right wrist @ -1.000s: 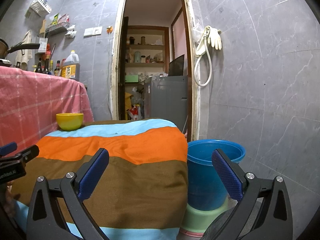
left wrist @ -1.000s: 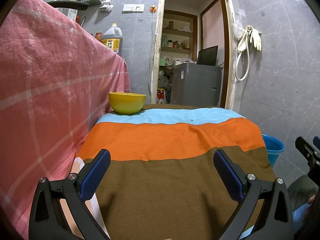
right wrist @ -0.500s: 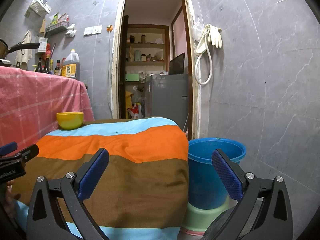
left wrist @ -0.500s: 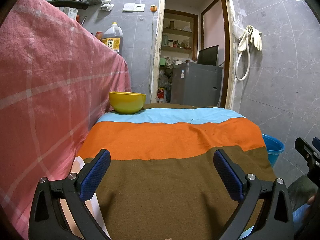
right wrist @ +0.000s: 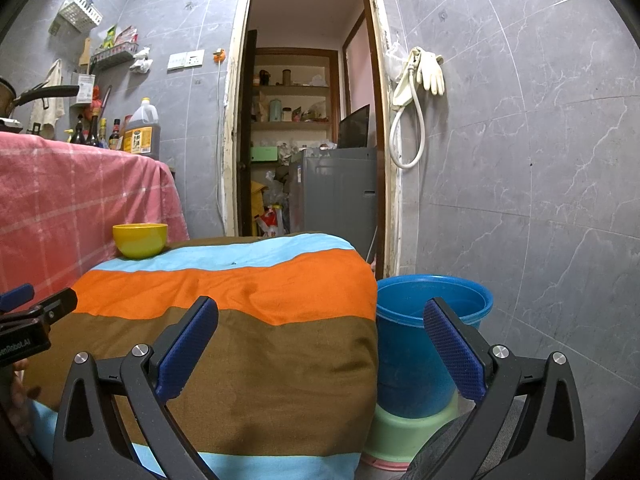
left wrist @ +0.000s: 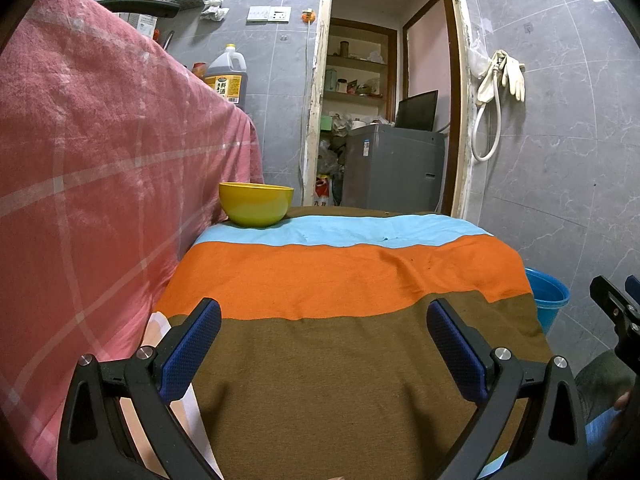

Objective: Collect trash

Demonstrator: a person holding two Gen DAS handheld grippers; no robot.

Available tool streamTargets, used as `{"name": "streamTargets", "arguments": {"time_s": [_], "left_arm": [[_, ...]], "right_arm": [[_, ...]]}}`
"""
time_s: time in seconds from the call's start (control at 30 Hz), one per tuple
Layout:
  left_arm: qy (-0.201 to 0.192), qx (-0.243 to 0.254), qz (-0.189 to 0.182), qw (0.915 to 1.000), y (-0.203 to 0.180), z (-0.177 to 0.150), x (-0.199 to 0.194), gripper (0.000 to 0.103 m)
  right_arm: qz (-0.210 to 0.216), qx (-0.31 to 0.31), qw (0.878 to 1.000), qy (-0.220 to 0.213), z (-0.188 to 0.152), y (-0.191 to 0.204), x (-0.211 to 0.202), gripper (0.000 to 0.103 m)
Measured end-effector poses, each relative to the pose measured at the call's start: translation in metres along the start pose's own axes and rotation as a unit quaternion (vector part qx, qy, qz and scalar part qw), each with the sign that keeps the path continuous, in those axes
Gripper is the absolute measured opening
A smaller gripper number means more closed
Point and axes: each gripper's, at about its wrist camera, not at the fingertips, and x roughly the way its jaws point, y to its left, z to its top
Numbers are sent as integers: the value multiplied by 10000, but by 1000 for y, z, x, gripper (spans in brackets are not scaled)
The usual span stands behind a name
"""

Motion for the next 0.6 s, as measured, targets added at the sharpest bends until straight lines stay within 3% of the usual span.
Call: {"name": "streamTargets", "arguments": {"time_s": [0.6], "left_arm": [[19, 0, 13, 10000, 0, -1, 0, 101]], "right_arm": [[0, 9, 10000, 22, -4, 2, -2, 103]]}}
